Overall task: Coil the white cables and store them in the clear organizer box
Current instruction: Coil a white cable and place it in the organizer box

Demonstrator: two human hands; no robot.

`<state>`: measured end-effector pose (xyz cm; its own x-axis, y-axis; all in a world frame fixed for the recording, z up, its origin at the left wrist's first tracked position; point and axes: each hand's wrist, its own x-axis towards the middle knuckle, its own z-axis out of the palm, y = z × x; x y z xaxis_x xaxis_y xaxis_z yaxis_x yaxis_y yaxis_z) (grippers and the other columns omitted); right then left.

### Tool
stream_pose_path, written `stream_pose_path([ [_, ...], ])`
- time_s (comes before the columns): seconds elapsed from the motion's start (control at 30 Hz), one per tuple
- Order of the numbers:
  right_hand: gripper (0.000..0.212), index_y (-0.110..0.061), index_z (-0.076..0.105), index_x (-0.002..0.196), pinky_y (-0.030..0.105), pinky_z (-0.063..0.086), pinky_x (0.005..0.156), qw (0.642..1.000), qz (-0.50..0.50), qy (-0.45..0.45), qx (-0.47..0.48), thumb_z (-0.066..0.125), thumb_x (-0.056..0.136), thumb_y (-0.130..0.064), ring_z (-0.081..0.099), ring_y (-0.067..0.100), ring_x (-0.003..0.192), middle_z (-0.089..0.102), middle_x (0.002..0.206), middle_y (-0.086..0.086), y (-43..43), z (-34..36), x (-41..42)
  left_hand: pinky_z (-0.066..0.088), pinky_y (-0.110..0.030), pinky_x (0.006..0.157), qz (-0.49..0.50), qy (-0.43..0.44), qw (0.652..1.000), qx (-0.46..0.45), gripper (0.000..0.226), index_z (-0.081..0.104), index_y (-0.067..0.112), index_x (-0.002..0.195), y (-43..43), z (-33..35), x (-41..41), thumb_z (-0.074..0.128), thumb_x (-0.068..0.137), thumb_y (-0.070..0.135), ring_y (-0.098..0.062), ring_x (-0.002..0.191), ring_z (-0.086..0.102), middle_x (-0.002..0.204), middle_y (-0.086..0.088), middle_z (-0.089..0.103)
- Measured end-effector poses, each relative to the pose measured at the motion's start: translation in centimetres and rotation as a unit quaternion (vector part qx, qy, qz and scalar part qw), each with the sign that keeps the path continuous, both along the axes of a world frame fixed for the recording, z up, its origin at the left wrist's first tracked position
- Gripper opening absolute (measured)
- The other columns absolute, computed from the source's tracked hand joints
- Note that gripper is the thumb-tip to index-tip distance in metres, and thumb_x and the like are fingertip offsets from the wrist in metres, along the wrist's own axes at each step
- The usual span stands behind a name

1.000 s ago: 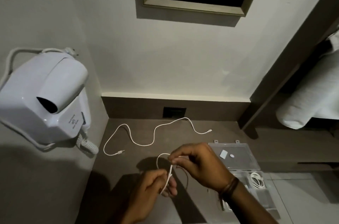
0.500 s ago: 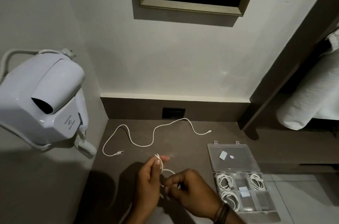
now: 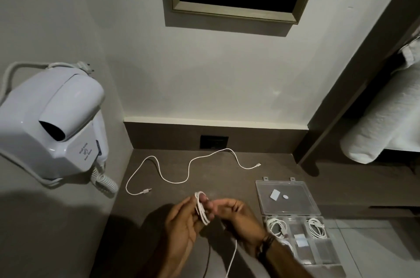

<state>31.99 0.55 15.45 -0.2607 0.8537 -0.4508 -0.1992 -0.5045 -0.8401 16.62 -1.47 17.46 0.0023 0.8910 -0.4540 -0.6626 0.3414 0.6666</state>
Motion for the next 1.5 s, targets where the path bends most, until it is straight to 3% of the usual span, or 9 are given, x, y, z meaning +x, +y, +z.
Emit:
stream_pose_path([
  [0.17, 0.023, -0.012, 0.082, 0.079, 0.024, 0.053, 0.067, 0.951, 0.127, -0.224, 0.173, 0.068, 0.096, -0.011, 0.065, 0.008, 0.063, 0.076, 0.067, 0.011, -3.3, -0.2, -1.5, 0.060, -0.027, 0.077, 0.083, 0.179, 0.979, 0.046, 0.026, 0.063, 0.002, 0.093, 1.3, -0.6, -0.1, 0.039, 0.101, 0.006, -0.031, 0.084, 0.071, 0.088, -0.018, 0.071],
  [0.33, 0.018, -0.027, 0.080, 0.096, 0.017, 0.056, 0.071, 0.870, 0.205, -0.321, 0.313, 0.062, 0.094, -0.028, 0.070, -0.004, 0.072, 0.078, 0.078, -0.015, -0.2, 4.1, 1.0, 0.040, -0.001, 0.076, -0.118, 0.588, 0.766, 0.231, 0.020, 0.070, 0.014, 0.091, -0.7, -1.9, -1.8, 0.051, 0.098, 0.019, 0.013, 0.083, 0.062, 0.086, 0.019, 0.071],
  [0.43, 0.007, -0.025, 0.080, 0.092, 0.024, 0.061, 0.082, 0.844, 0.191, -0.326, 0.381, 0.073, 0.092, -0.026, 0.076, 0.004, 0.087, 0.081, 0.092, -0.011, 2.8, 4.9, 1.7, 0.054, -0.025, 0.072, -0.202, 0.378, 0.885, 0.181, 0.029, 0.069, 0.006, 0.086, -1.6, -1.0, -1.0, 0.045, 0.097, 0.018, -0.016, 0.072, 0.068, 0.076, -0.004, 0.073],
  [0.63, 0.032, -0.019, 0.080, 0.074, 0.028, 0.053, 0.072, 0.962, 0.053, -0.137, 0.229, 0.071, 0.091, 0.006, 0.067, 0.003, 0.064, 0.076, 0.069, -0.005, 1.6, -0.3, -0.4, 0.061, -0.028, 0.062, -0.068, 0.099, 0.989, 0.085, 0.032, 0.070, 0.003, 0.084, 0.0, -0.3, -0.9, 0.042, 0.098, 0.009, -0.022, 0.064, 0.072, 0.068, -0.013, 0.072],
  [0.8, 0.023, -0.029, 0.080, 0.090, 0.023, 0.053, 0.075, 0.897, 0.205, -0.270, 0.282, 0.060, 0.099, -0.022, 0.068, -0.001, 0.075, 0.077, 0.077, -0.009, -2.1, -0.6, -1.5, 0.059, -0.026, 0.076, 0.029, 0.201, 0.974, 0.100, 0.026, 0.065, 0.002, 0.101, 1.5, -1.1, -1.6, 0.039, 0.101, 0.005, -0.014, 0.076, 0.074, 0.081, -0.010, 0.075],
  [0.97, 0.024, -0.036, 0.074, 0.104, 0.017, 0.057, 0.079, 0.806, 0.244, -0.348, 0.411, 0.062, 0.096, -0.018, 0.073, -0.004, 0.082, 0.078, 0.090, -0.014, 0.1, 4.6, 0.1, 0.041, -0.002, 0.086, -0.154, 0.544, 0.798, 0.208, 0.022, 0.070, 0.025, 0.100, -0.6, -2.1, -2.9, 0.047, 0.099, 0.026, 0.018, 0.092, 0.060, 0.096, 0.030, 0.070],
  [1.3, 0.018, -0.003, 0.080, 0.097, 0.024, 0.054, 0.074, 0.966, 0.060, -0.157, 0.195, 0.064, 0.098, 0.004, 0.067, 0.005, 0.067, 0.077, 0.071, -0.003, -1.1, -0.3, -1.8, 0.060, -0.027, 0.062, 0.013, 0.063, 0.993, 0.096, 0.028, 0.062, 0.001, 0.085, 1.7, 0.8, -1.5, 0.039, 0.098, 0.011, -0.023, 0.066, 0.070, 0.066, -0.011, 0.070],
  [1.37, 0.028, -0.026, 0.081, 0.104, 0.026, 0.054, 0.080, 0.934, 0.148, -0.208, 0.251, 0.058, 0.103, -0.010, 0.067, 0.005, 0.077, 0.076, 0.078, -0.008, -2.4, 0.0, -2.0, 0.057, -0.018, 0.073, 0.023, 0.244, 0.961, 0.127, 0.031, 0.064, 0.007, 0.090, 1.8, 0.6, -1.7, 0.036, 0.102, 0.007, -0.018, 0.080, 0.071, 0.079, -0.009, 0.074],
  [1.5, 0.030, -0.040, 0.072, 0.116, 0.016, 0.055, 0.081, 0.804, 0.243, -0.379, 0.389, 0.054, 0.100, -0.022, 0.069, -0.006, 0.081, 0.076, 0.090, -0.016, -1.1, 3.3, 0.0, 0.036, -0.003, 0.073, -0.126, 0.623, 0.718, 0.283, 0.024, 0.064, 0.020, 0.093, 0.1, 0.3, -3.0, 0.043, 0.100, 0.028, 0.010, 0.087, 0.057, 0.087, 0.009, 0.071],
])
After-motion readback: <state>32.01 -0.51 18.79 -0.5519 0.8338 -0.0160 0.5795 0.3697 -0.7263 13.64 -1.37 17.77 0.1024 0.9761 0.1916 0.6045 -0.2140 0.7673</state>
